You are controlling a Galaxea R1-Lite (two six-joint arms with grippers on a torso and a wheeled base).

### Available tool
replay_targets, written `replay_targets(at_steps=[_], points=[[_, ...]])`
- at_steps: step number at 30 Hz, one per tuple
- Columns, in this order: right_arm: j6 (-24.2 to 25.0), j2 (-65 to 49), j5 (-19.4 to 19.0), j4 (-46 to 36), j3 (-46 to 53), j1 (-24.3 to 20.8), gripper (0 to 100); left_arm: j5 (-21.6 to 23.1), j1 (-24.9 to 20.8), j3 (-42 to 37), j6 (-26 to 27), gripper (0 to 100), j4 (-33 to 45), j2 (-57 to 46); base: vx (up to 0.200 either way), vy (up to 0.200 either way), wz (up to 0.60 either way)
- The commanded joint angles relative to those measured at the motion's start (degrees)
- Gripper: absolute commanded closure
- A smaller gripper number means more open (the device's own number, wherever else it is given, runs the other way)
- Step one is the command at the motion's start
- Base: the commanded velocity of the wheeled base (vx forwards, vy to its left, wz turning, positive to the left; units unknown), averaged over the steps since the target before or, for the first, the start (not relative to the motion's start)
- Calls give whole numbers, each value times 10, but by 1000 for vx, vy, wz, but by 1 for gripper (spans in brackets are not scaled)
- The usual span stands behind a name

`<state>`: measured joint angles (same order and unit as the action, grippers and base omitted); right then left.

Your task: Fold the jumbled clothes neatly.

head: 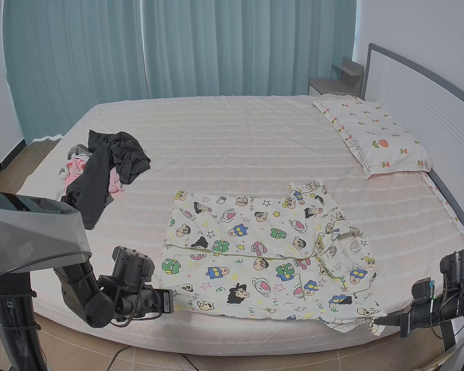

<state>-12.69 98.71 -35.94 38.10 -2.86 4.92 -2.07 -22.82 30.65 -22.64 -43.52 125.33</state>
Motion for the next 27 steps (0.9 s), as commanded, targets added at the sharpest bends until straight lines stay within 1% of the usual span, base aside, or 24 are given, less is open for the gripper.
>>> replay_targets(at_steps=[1, 2, 3, 4, 5, 6, 7, 8, 11, 14, 17, 19, 21, 24, 27], points=[[63, -5, -4, 0, -62, -3, 100, 1, 3, 134, -77, 100, 124, -40, 0, 0, 0], [65, -4, -5, 0, -64, -3, 100, 1, 3, 136, -78, 100, 128, -40, 0, 0, 0], [75, 1, -9, 0, -81, -3, 100, 1, 6, 160, -81, 100, 165, -37, 0, 0, 0], [77, 3, -9, 0, -89, -3, 100, 1, 8, 173, -82, 100, 183, -36, 0, 0, 0], [79, 12, -9, -3, -102, -4, 100, 1, 14, 194, -86, 100, 218, -34, 0, 0, 0], [79, 12, -9, -3, -102, -4, 100, 1, 14, 194, -86, 100, 218, -34, 0, 0, 0], [83, 28, -8, -4, -117, -4, 100, 2, 19, 224, -96, 100, 265, -28, 0, 0, 0], [84, 43, -6, -4, -129, -5, 100, 3, 21, 245, -108, 100, 293, -19, 0, 0, 0], [89, 74, -4, -3, -157, -5, 100, 7, 28, 282, -122, 100, 333, 1, 0, 0, 0], [101, 91, -4, -1, -180, -5, 100, 8, 33, 303, -124, 100, 353, 17, 0, 0, 0], [133, 117, -1, -1, -221, -5, 100, 7, 39, 345, -136, 100, 382, 41, 0, 0, 0], [142, 134, 3, -1, -242, -5, 100, 7, 42, 366, -138, 100, 404, 54, 0, 0, 0], [143, 150, 13, -1, -261, -9, 100, 8, 45, 383, -141, 100, 416, 66, 0, 0, 0], [151, 178, 40, 0, -297, -18, 100, 8, 48, 414, -141, 100, 428, 87, 0, 0, 0], [170, 201, 56, 0, -333, -25, 100, 7, 48, 441, -142, 100, 436, 106, 0, 0, 0]])
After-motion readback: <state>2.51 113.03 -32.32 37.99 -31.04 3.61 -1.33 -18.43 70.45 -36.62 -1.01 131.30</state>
